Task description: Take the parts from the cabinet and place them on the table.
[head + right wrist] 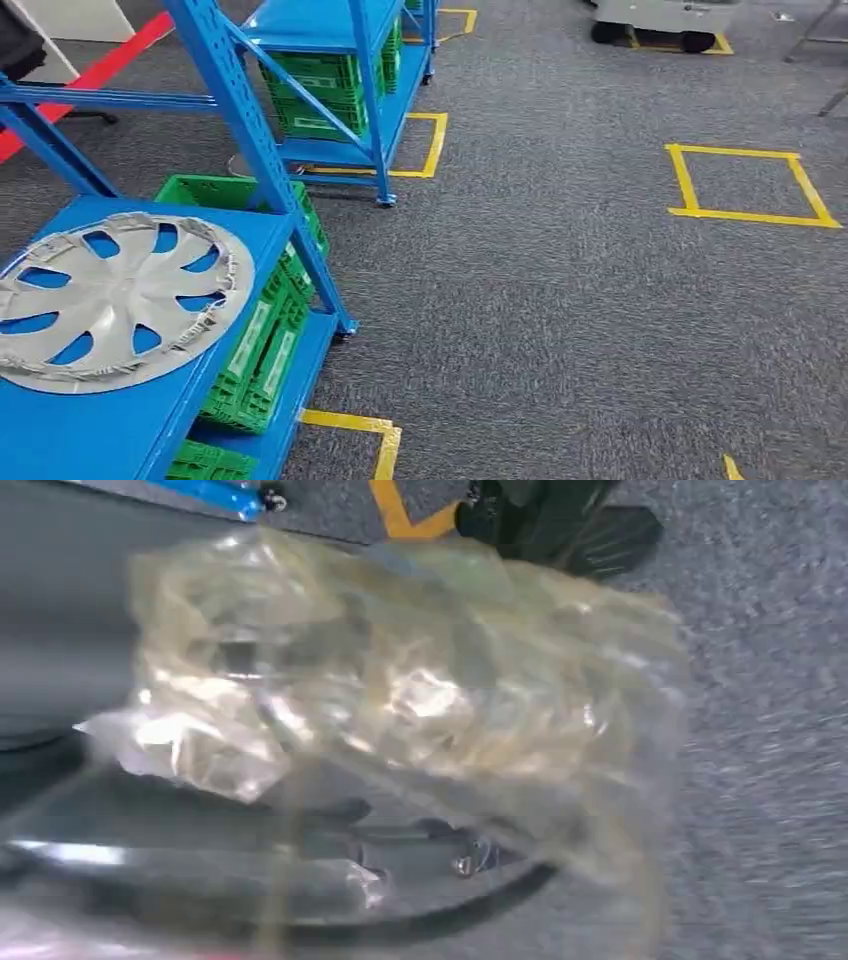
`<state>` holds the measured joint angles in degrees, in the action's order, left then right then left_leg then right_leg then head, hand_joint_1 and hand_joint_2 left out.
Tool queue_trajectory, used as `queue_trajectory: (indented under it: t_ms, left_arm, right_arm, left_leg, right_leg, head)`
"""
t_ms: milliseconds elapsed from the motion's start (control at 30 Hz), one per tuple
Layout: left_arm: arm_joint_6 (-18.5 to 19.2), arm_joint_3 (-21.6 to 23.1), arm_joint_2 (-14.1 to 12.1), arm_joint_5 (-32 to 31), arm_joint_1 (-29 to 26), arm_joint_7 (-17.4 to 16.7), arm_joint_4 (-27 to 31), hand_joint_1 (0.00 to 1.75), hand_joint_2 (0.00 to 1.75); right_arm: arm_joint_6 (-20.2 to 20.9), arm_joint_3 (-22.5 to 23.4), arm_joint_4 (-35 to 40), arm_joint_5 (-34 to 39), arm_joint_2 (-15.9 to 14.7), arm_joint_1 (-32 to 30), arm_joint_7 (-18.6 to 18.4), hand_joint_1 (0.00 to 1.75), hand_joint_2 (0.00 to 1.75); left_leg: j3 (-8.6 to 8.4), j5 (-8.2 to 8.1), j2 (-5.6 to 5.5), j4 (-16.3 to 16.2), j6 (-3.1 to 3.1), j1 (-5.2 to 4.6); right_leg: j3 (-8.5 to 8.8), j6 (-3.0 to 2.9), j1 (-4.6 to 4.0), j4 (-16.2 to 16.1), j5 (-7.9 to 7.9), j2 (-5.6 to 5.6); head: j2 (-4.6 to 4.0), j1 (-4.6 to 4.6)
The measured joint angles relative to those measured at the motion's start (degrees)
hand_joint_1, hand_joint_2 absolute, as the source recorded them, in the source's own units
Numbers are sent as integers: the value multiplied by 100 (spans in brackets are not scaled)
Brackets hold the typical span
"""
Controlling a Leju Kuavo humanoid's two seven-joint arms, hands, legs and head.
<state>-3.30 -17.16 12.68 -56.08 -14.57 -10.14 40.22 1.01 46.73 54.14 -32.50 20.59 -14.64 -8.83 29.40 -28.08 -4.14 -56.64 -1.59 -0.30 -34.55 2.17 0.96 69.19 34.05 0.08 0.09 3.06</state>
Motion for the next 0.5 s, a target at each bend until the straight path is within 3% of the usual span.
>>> queue_trajectory:
  t_ms: [33,67,100,200,233,267,300,333,400,433,467,500]
  left_arm:
    - [9,9,2,17,3,0,2,0,0]
    - [9,18,-2,26,3,0,4,0,0]
    - [9,26,-9,33,24,-9,11,0,0]
    - [-2,74,-11,96,0,-33,22,0,0]
    - [-20,87,-18,129,-9,-44,22,0,0]
    - [-28,96,-15,155,-11,-50,22,0,0]
    - [-31,112,-20,168,-4,-52,24,0,0]
    - [-33,135,-26,201,14,-52,22,0,0]
    - [-33,170,-28,234,25,-55,22,0,0]
    - [-35,192,-31,265,15,-57,22,0,0]
    - [-44,210,-37,273,0,-57,22,0,0]
    - [-50,234,-50,290,-7,-57,22,0,0]
  right_arm:
    - [0,4,-4,-17,0,7,15,0,0]
    - [2,13,-11,-37,2,16,35,0,0]
    - [13,33,-46,-59,2,26,42,0,0]
    - [13,103,-61,-182,2,50,81,0,0]
    - [13,120,-63,-221,2,64,98,0,0]
    - [17,140,-68,-254,2,80,107,0,0]
    - [24,162,-72,-289,2,80,133,0,0]
    - [35,190,-87,-315,2,86,159,0,0]
    - [44,258,-122,-376,2,92,177,0,0]
    - [61,291,-131,-407,2,105,186,0,0]
    - [81,328,-149,-441,2,129,203,0,0]
    - [98,358,-162,-474,2,148,214,0,0]
  left_leg:
    - [-34,-22,-88,-9,33,10]
    - [-25,-43,-150,-16,69,15]
    - [-9,-64,-222,-71,105,-12]
    - [84,-13,-413,-46,209,46]
    - [95,-16,-495,-57,238,42]
    - [121,-99,-217,-149,259,29]
    - [244,-270,81,-410,281,17]
    - [469,-503,255,-859,305,19]
    - [917,-837,353,-1729,321,34]
    - [1020,-827,363,-1914,320,37]
    - [961,-658,370,-1795,310,36]
    - [797,-421,389,-1462,290,34]
  right_leg:
    - [240,10,28,-585,-346,104]
    - [406,30,71,-941,-432,409]
    - [445,28,81,-1073,-361,586]
    - [501,-74,34,-1082,-321,427]
    - [514,-114,60,-1120,-345,338]
    - [547,-163,64,-1156,-359,238]
    - [565,-203,55,-1172,-352,164]
    - [567,-223,36,-1171,-340,56]
    - [571,-259,7,-1170,-306,-158]
    - [557,-265,-5,-1170,-286,-256]
    - [560,-262,-15,-1170,-260,-341]
    - [595,-259,-20,-1170,-232,-412]
  head:
    - [0,0]
    - [0,-2]
    - [0,-15]
    - [2,-2]
    - [0,-4]
    - [0,4]
    - [0,68]
    - [0,70]
    - [0,68]
    - [0,72]
    - [0,72]
    - [0,72]
